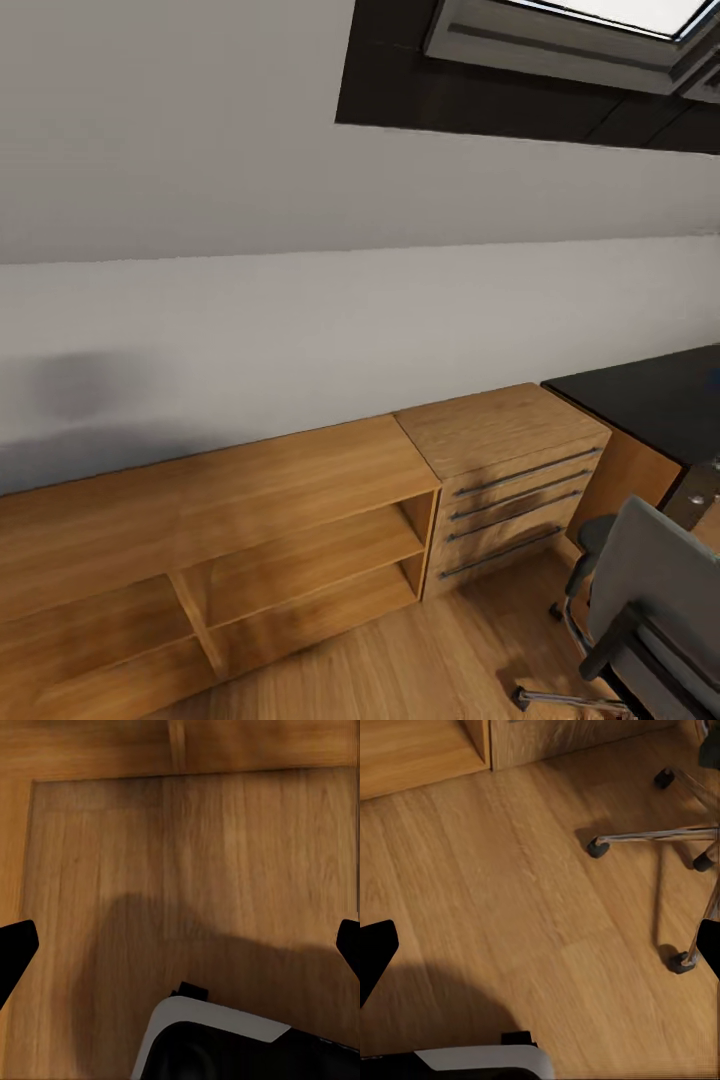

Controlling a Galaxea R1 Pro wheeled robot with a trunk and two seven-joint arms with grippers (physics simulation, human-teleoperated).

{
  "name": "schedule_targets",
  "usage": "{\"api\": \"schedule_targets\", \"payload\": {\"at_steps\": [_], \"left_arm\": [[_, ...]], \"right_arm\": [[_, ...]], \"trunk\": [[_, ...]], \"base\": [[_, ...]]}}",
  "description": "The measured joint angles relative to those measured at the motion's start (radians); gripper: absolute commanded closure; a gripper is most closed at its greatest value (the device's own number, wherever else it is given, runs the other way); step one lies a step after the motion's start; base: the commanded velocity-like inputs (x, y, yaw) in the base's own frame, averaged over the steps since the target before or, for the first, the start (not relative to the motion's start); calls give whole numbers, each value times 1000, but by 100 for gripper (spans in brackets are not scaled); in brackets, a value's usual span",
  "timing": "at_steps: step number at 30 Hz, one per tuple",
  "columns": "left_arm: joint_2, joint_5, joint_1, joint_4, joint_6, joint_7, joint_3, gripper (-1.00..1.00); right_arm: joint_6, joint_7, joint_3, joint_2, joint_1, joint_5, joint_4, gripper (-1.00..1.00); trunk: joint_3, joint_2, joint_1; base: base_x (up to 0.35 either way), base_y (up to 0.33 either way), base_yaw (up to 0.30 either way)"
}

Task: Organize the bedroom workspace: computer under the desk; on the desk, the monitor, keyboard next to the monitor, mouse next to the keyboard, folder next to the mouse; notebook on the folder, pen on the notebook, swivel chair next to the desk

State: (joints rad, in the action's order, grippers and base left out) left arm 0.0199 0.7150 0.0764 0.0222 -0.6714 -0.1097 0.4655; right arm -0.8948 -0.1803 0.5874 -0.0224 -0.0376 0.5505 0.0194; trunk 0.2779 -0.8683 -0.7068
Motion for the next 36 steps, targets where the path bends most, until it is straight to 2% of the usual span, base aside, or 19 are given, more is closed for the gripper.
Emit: {"api": "schedule_targets", "payload": {"at_steps": [8,24,36], "left_arm": [[0,0,0,0,0,0,0,-100],[0,0,0,0,0,0,0,-100],[0,1,0,0,0,-1,0,-100]], "right_arm": [[0,-1,0,0,0,0,0,-100],[0,-1,0,0,0,0,0,-100],[0,0,0,0,0,0,0,-100]], "trunk": [[4,0,0],[11,0,1],[16,0,0]], "base": [[31,0,-237],[310,0,-237],[36,0,-235]]}}
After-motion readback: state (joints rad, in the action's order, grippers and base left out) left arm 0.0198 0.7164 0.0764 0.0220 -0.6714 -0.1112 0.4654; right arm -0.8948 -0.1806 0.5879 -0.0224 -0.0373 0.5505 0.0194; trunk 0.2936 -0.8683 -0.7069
